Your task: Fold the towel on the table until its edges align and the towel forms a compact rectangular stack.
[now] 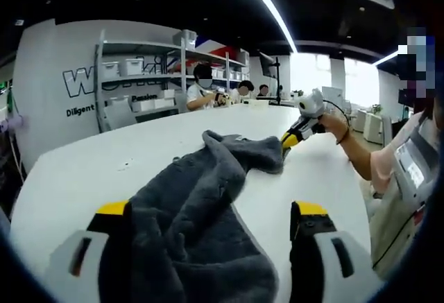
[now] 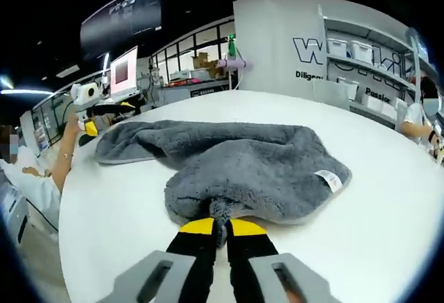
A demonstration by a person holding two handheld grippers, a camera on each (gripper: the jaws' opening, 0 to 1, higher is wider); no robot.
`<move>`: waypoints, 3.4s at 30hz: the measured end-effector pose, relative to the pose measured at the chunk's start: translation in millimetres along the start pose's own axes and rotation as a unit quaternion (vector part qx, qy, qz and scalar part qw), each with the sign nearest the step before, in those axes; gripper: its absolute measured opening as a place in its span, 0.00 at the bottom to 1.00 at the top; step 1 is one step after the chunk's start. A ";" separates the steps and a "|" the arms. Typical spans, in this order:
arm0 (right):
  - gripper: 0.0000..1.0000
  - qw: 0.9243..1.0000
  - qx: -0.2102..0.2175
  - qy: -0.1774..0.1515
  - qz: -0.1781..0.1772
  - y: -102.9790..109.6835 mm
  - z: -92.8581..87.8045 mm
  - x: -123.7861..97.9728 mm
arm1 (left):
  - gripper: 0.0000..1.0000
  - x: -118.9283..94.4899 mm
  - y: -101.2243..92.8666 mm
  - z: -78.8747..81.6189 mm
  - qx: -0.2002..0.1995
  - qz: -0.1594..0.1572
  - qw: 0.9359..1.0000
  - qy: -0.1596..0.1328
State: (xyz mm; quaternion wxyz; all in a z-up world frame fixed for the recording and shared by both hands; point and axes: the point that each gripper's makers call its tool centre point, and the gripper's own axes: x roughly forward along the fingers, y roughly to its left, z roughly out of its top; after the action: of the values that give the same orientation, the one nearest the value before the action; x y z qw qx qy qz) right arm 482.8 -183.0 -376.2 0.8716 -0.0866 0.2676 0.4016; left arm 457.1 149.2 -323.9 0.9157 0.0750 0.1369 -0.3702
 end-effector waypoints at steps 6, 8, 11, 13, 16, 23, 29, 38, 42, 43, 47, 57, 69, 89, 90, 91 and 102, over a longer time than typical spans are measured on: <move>0.05 0.998 0.013 0.031 -0.051 -32.5 -25.1 -41.0 | 0.99 -0.4 0.6 -0.4 0.001 0.000 1.000 0.002; 0.05 0.997 0.019 0.031 -0.064 -41.1 -28.1 -51.0 | 0.99 0.0 0.3 -1.6 0.003 0.000 1.000 0.005; 0.05 0.996 0.027 0.040 -0.081 -53.5 -35.2 -63.1 | 0.99 0.9 -0.5 -2.5 0.004 -0.003 1.000 0.008; 0.05 0.992 0.031 0.064 -0.100 -66.3 -47.6 -71.4 | 0.99 1.4 -1.1 -3.6 0.005 -0.004 1.000 0.011; 0.05 0.986 0.033 0.108 -0.124 -82.1 -70.5 -81.9 | 0.99 1.2 -0.7 -3.7 0.006 -0.003 1.000 0.012; 0.05 0.974 0.054 0.140 -0.171 -117.3 -97.2 -101.6 | 0.99 0.8 -1.0 -3.4 0.006 -0.004 1.000 0.012; 0.05 0.958 0.048 0.165 -0.228 -148.4 -101.9 -122.9 | 0.99 1.6 -1.6 -5.4 0.011 -0.006 1.000 0.018; 0.05 0.945 0.052 0.193 -0.259 -172.1 -115.6 -131.1 | 0.99 1.9 -2.5 -7.5 0.016 -0.007 1.000 0.024; 0.05 0.944 0.061 0.188 -0.264 -176.4 -119.2 -132.7 | 0.99 0.6 -1.7 -5.9 0.014 -0.006 1.000 0.020; 0.06 0.944 0.061 0.186 -0.264 -175.5 -118.6 -132.7 | 0.99 0.4 -1.4 -5.8 0.014 -0.004 1.000 0.020; 0.20 0.944 0.029 0.180 -0.274 -171.9 -112.1 -134.2 | 0.99 -0.2 -1.0 -5.7 0.013 -0.002 1.000 0.019; 0.63 0.946 -0.025 0.119 -0.300 -149.0 -50.5 -145.9 | 0.99 -0.8 -0.1 -6.6 0.013 0.000 1.000 0.020; 0.90 0.988 -0.068 0.000 -0.141 -49.6 26.1 -66.2 | 0.99 -3.7 5.9 -4.9 0.006 0.009 1.000 0.014; 1.00 0.997 -0.053 -0.001 -0.061 -18.7 10.9 1.3 | 0.99 -9.8 27.0 -10.4 -0.017 0.057 0.998 0.019; 1.00 0.997 -0.053 -0.001 -0.062 -19.5 10.7 1.2 | 0.99 -10.1 29.0 -11.9 -0.018 0.061 0.998 0.022; 1.00 0.997 -0.053 -0.002 -0.065 -20.0 10.6 1.0 | 0.99 -10.7 31.2 -13.4 -0.020 0.065 0.997 0.025; 1.00 0.996 -0.047 -0.011 -0.069 -22.6 10.7 -3.1 | 0.98 -21.2 57.3 -14.0 -0.064 0.113 0.992 0.005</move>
State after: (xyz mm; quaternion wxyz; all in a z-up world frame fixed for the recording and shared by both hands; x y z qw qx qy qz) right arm 502.3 -196.1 -367.0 0.8951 -0.1412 0.2324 0.3532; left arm 479.9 207.4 -328.7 0.9539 0.0335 0.1552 -0.2548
